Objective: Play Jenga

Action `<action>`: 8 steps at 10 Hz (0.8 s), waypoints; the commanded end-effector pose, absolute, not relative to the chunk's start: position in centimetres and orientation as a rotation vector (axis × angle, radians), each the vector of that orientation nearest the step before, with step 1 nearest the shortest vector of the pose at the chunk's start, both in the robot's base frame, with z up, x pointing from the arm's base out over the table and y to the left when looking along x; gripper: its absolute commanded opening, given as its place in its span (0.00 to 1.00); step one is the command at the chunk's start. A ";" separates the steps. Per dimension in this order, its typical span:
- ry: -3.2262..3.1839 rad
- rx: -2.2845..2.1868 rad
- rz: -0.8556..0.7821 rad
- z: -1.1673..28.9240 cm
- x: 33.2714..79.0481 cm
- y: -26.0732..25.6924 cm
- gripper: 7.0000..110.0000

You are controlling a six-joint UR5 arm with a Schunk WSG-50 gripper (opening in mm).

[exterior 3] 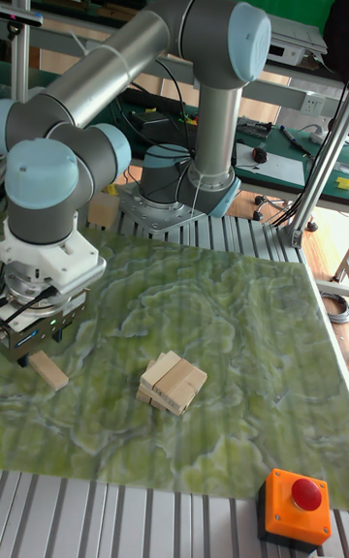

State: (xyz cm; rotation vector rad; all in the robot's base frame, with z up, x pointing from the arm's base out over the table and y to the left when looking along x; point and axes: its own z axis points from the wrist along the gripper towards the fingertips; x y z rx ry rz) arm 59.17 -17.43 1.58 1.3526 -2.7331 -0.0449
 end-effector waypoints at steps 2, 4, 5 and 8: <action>-2.898 1.337 0.006 5.1 63.5 -15.0 0.57; -2.921 1.292 0.055 7.0 65.0 -13.8 0.57; -2.921 1.257 0.103 7.9 66.0 -13.0 0.57; -2.981 1.202 0.039 8.0 68.7 -8.8 0.57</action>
